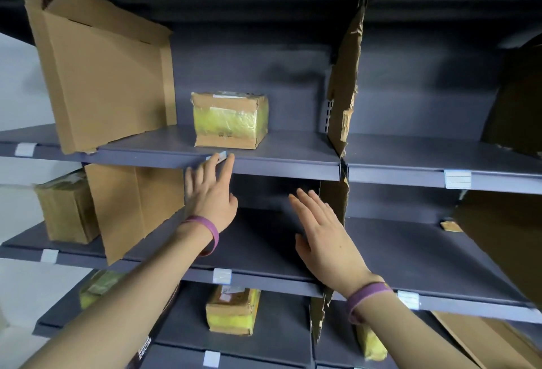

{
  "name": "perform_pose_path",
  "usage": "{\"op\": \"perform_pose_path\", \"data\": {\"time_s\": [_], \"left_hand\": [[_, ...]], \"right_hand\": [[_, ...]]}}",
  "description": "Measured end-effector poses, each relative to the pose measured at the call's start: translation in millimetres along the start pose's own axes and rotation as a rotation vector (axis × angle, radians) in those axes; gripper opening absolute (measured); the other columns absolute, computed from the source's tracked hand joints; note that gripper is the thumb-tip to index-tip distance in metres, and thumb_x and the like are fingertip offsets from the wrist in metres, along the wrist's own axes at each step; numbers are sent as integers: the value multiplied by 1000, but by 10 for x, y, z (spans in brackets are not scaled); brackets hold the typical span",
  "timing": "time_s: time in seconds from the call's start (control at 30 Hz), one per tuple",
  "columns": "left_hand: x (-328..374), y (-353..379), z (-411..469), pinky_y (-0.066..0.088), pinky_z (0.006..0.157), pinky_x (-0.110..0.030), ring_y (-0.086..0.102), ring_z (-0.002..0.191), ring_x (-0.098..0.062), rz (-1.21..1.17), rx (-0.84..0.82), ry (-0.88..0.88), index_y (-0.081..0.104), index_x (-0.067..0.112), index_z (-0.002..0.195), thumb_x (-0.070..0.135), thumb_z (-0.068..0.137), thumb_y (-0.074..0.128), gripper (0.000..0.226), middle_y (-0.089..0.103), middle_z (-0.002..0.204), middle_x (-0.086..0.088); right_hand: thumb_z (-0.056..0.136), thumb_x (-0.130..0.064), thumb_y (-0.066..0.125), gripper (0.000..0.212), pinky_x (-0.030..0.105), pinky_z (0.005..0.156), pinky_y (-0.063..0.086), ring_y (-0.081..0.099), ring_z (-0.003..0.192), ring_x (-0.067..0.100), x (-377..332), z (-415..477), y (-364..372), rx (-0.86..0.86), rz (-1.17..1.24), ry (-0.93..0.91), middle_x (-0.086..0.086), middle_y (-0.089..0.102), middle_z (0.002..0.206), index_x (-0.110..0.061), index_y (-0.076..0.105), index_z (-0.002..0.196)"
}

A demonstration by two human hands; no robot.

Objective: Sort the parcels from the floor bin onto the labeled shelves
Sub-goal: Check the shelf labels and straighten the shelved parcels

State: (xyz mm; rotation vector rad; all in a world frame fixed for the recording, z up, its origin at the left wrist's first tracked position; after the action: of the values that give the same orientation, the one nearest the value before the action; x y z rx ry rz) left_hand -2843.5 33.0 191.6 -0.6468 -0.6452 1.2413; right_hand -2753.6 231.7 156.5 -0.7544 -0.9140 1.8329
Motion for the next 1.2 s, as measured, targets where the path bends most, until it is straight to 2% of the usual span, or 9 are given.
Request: {"op": "perform_pose_path", "data": {"time_s": [0.13,0.2,0.33,0.53,0.63,0.77,0.93,1.2], "left_hand": [[-31,-26,-4,18,114,-50,37,131,-29,-60,106,9,14,22,150,15,78,58,85,41,143,-5],[-65,-34,20,19,114,-48,40,130,-28,-72,119,26,19,17,149,12,78,57,81,45,139,-6],[-106,-20,59,14,117,-47,32,135,-23,-36,88,102,35,15,142,12,81,55,65,36,147,-3],[-139,-33,103,9,117,-48,31,137,-27,-53,77,141,38,11,139,11,81,58,61,37,148,-8],[-102,-6,51,6,117,-50,24,141,-28,-90,56,114,34,11,142,14,82,58,64,29,152,-9],[37,-23,-76,9,116,-53,23,142,-30,-146,112,113,37,12,141,12,81,58,64,28,153,-10],[344,91,-312,15,113,-55,30,139,-29,-249,137,137,43,12,137,10,79,58,61,36,149,-9],[1154,487,-934,13,115,-51,28,140,-26,-308,-13,130,41,18,141,11,80,57,64,33,151,-5]], "right_hand": [[92,-11,48,72,37,123,9,4,151,18,47,6,60,4,9,27,-5,13,162,-22,14,155],[91,-10,49,72,36,123,11,6,151,19,57,8,90,6,11,25,-4,15,162,-20,16,155],[91,-9,50,70,39,122,15,9,151,20,56,16,145,8,28,22,-1,19,161,-18,20,154],[91,-8,50,67,37,123,13,12,150,23,81,-8,170,13,11,40,3,23,160,-14,24,153],[91,-9,50,67,36,123,11,12,150,24,137,-96,196,-10,5,64,3,23,160,-13,24,153],[91,-8,49,67,39,122,14,13,150,24,251,-234,227,-35,-6,90,3,23,160,-13,24,153],[90,-8,49,66,42,121,19,17,149,25,452,-473,251,-50,-2,114,5,26,159,-12,27,152],[86,-1,51,67,44,120,23,21,148,29,963,-1074,163,-73,47,96,6,31,157,-12,32,150]]}}
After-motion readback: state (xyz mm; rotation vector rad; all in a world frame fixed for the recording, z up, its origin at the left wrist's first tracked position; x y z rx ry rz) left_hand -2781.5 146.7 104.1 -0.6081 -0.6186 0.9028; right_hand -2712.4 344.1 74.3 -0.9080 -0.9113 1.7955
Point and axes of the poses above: each hand's wrist, its own z-axis towards the middle knuckle, its own y-axis out of the palm, x = y × z, the point moved 5 cm from there along z, towards the middle knuckle
